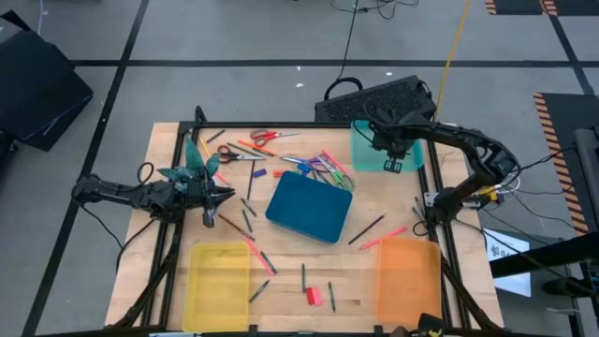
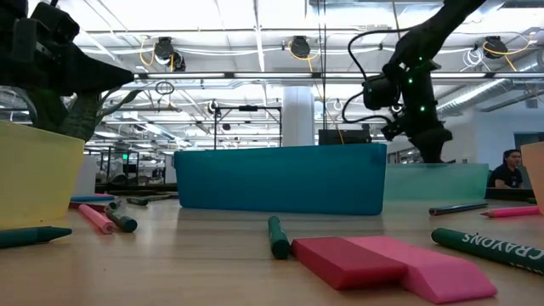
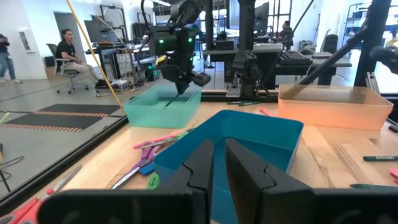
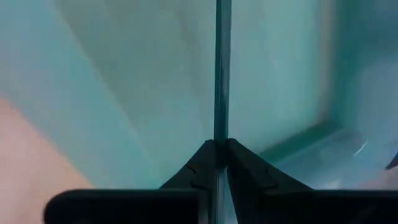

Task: Sort crayons/erasers/pens/pencils in bins
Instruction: Put the green pencil into the green bin, then put the dark blue pencil into the green bin

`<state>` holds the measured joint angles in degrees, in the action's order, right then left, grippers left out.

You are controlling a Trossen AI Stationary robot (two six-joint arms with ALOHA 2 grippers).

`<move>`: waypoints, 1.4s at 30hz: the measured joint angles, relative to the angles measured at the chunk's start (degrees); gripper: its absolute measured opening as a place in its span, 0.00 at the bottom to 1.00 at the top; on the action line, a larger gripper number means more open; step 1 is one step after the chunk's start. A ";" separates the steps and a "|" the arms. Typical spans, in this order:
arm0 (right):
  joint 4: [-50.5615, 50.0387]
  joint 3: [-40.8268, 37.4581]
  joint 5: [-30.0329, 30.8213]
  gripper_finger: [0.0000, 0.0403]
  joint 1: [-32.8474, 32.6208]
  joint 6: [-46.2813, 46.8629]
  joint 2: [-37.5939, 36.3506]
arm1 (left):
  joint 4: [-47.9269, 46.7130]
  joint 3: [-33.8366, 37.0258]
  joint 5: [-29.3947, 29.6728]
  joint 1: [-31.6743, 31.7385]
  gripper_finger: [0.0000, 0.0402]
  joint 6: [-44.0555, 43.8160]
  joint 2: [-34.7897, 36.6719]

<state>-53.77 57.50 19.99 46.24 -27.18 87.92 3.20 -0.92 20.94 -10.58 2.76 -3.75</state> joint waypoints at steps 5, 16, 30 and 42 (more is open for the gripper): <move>3.49 -0.28 0.79 0.21 0.20 -1.40 0.00 | 0.00 -0.01 -0.01 0.00 0.11 -0.01 0.01; -11.22 3.31 -8.89 0.48 -10.16 -1.52 -7.54 | 0.02 -0.01 0.01 -0.01 0.11 -0.01 0.02; -12.15 3.37 -20.57 0.49 -47.37 32.40 -5.78 | 0.01 -0.01 0.01 -0.01 0.11 -0.01 0.00; 6.67 -1.62 -20.31 0.49 -54.77 41.49 0.41 | 0.02 0.00 -0.01 -0.01 0.11 0.00 0.01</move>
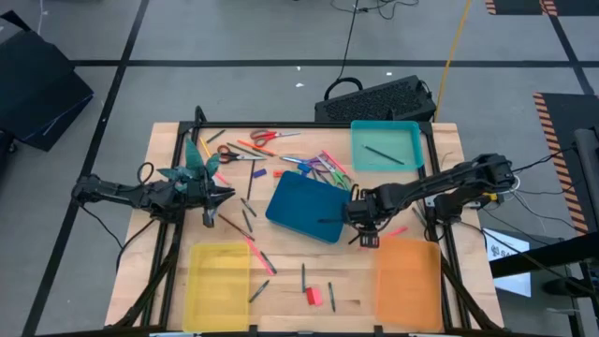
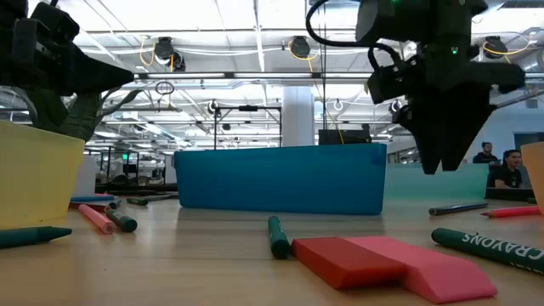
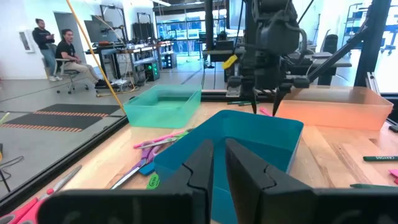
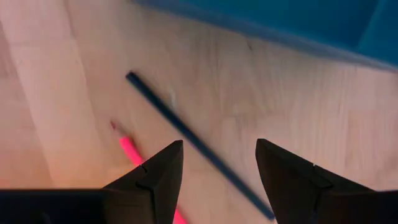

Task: Sort crayons/erasers/pens/pencils in bins
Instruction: Put the dark blue pencil into the green bin

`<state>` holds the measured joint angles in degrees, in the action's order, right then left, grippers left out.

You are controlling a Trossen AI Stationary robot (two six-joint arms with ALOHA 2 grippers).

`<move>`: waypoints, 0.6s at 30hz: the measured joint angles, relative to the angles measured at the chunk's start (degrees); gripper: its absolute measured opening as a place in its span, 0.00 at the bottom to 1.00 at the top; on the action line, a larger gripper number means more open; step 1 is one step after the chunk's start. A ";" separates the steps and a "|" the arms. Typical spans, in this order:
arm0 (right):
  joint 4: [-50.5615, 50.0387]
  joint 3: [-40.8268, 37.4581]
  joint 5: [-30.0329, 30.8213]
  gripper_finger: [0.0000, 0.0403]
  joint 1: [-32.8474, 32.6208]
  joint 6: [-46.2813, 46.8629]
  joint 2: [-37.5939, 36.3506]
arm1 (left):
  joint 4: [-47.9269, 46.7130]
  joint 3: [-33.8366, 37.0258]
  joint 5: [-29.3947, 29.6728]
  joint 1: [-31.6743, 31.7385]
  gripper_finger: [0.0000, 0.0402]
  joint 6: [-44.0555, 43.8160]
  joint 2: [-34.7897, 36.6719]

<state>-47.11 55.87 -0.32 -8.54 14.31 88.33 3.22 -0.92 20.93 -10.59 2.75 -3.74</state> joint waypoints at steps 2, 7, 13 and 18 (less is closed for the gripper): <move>1.04 -1.66 -0.04 0.49 0.02 -0.52 0.15 | -0.02 0.01 0.01 0.00 0.11 0.01 0.01; 3.50 -6.25 -2.89 0.49 0.02 -3.52 0.13 | -0.02 0.00 0.01 0.01 0.11 -0.01 0.00; 6.87 -9.69 -2.91 0.43 1.77 -3.94 -0.02 | 0.00 -0.01 0.02 0.00 0.11 -0.01 0.01; 7.41 -11.27 -1.97 0.33 3.77 -5.16 -0.18 | 0.00 0.00 0.01 0.01 0.11 -0.01 0.01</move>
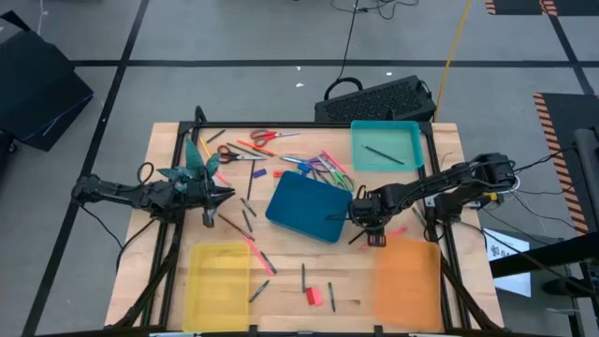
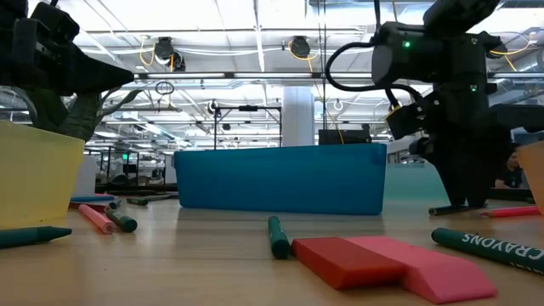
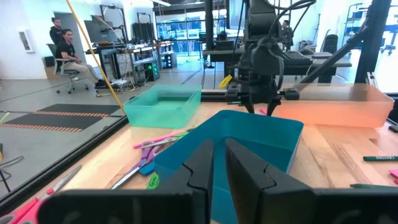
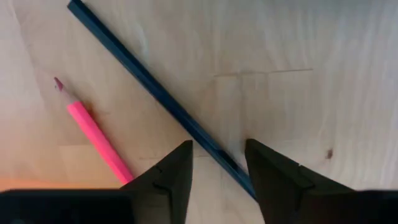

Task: Sort crayons/erasers/pens/pencils in bins
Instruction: Put the dark blue pencil into the green bin

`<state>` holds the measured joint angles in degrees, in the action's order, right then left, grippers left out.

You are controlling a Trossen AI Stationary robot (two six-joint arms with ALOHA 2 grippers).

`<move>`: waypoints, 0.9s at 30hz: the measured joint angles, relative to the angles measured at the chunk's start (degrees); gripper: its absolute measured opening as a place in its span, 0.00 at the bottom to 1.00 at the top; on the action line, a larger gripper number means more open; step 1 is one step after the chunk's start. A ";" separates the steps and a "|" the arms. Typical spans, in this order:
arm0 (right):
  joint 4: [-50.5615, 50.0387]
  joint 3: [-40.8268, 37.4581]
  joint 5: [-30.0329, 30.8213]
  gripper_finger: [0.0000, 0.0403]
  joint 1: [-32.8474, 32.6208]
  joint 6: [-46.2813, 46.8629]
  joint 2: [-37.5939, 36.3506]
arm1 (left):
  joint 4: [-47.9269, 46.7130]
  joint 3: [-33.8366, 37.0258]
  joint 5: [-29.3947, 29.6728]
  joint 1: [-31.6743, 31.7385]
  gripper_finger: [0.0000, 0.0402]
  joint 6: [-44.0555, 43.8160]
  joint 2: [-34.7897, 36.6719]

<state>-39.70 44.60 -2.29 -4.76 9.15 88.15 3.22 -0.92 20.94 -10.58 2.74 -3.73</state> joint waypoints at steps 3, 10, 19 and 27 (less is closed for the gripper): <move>-0.03 -0.59 1.46 0.27 0.97 -0.58 0.03 | -0.02 -0.01 -0.01 -0.01 0.11 0.01 0.00; -0.86 -1.27 4.04 0.13 1.90 -3.91 0.11 | -0.02 0.01 0.01 0.01 0.11 0.00 -0.01; -5.82 -1.25 5.44 0.05 3.01 -2.40 0.29 | 0.00 -0.01 0.00 0.00 0.11 0.00 -0.01; -16.37 0.31 6.10 0.06 6.45 -5.11 0.24 | -0.01 0.01 0.01 -0.01 0.11 0.00 0.00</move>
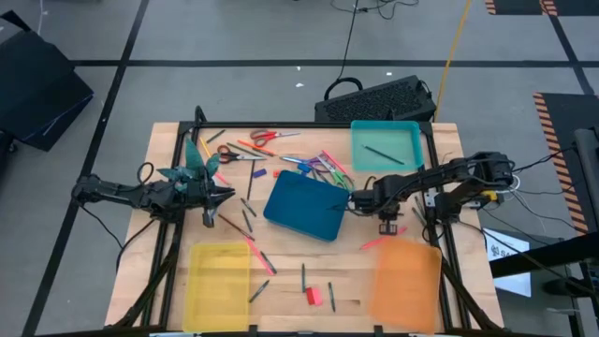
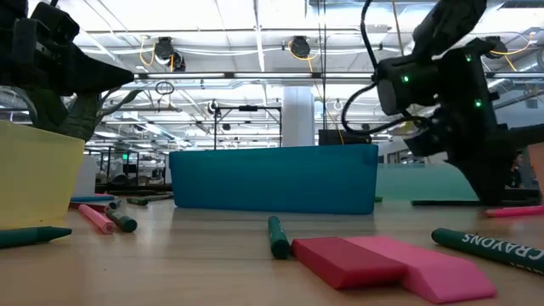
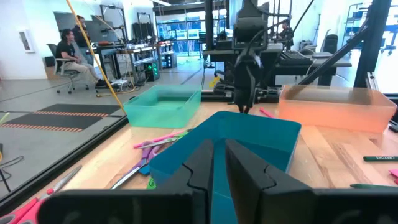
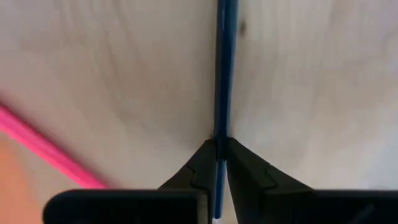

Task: Sort crayons/erasers/pens/pencils in bins
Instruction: Put the dark blue pencil into the green bin

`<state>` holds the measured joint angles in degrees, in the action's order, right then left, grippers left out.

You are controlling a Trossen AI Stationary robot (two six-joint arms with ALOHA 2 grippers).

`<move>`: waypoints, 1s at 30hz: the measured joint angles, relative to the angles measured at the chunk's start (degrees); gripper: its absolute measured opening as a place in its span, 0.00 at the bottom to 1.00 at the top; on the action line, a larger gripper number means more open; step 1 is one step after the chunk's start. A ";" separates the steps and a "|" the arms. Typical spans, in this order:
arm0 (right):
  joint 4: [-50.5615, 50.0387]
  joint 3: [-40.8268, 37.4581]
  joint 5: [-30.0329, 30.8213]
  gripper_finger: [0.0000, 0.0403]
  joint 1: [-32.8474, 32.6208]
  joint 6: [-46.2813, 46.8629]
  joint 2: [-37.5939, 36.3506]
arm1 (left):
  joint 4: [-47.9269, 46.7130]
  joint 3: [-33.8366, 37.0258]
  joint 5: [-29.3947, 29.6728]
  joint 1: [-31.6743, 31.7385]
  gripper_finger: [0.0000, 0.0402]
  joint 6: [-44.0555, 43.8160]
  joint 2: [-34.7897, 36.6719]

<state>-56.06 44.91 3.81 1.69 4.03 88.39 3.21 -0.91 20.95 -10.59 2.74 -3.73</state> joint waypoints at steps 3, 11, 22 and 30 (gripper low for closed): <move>-3.11 1.69 0.38 0.06 1.48 -1.95 -1.10 | 0.00 -0.02 0.00 0.01 0.11 0.01 0.00; -8.19 6.93 -0.74 0.06 6.66 -1.99 -7.06 | -0.04 -0.01 0.00 0.01 0.11 0.00 -0.02; -18.38 26.84 5.25 0.06 28.07 -13.56 -5.68 | 0.00 -0.02 0.00 0.01 0.11 0.00 -0.02; -15.03 30.00 6.85 0.06 42.45 -24.80 6.44 | 0.00 0.00 0.00 0.00 0.11 0.00 0.00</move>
<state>-71.09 74.91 10.66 44.15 -20.77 94.83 3.20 -0.91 20.95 -10.59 2.74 -3.73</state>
